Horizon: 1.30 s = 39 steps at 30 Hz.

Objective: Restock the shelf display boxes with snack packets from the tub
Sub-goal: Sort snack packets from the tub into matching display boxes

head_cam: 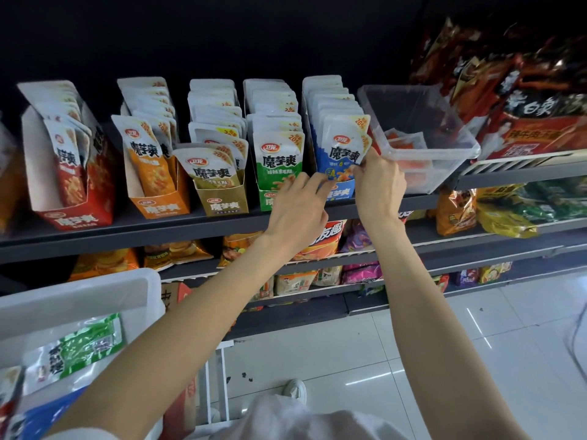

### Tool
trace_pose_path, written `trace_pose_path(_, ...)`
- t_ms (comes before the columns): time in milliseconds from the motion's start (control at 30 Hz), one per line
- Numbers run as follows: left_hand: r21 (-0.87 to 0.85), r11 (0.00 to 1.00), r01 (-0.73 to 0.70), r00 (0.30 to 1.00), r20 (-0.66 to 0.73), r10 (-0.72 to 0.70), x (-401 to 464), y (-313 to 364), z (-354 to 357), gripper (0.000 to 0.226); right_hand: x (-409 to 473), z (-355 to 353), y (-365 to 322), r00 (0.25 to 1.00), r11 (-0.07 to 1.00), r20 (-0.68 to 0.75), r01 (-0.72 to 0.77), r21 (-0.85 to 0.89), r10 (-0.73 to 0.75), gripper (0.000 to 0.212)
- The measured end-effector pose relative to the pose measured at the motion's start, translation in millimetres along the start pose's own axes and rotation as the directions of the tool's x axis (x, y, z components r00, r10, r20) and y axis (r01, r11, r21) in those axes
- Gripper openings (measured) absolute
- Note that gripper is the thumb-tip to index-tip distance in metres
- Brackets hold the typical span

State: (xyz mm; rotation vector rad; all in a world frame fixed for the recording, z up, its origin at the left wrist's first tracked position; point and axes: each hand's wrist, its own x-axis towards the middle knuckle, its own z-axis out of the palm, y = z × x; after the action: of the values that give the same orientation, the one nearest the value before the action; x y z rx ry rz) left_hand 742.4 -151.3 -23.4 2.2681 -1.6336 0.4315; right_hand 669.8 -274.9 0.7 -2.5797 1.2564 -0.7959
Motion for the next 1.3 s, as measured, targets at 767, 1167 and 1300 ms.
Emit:
trace_pose_path(767, -0.431, 0.661, 0.614, 0.776, 0.175, -0.606, -343, -152, -118, 0.016, -221, 25, -189, 0.47, 0.634, 0.581, -0.057, 0.771, -0.665, 0.014)
trace_pose_path(1167, 0.164, 0.885, 0.436, 0.523, 0.754, -0.397, -437, -230, -90, 0.079, -326, 118, -287, -0.025, 0.467, 0.711, 0.738, 0.488, -0.703, 0.058)
trace_pose_path(1300, 0.131, 0.905, 0.404, 0.544, 0.762, -0.352, -431, -238, -83, 0.079, -339, 136, -294, -0.08, 0.342, 0.701, 0.83, 0.44, -0.709, 0.065)
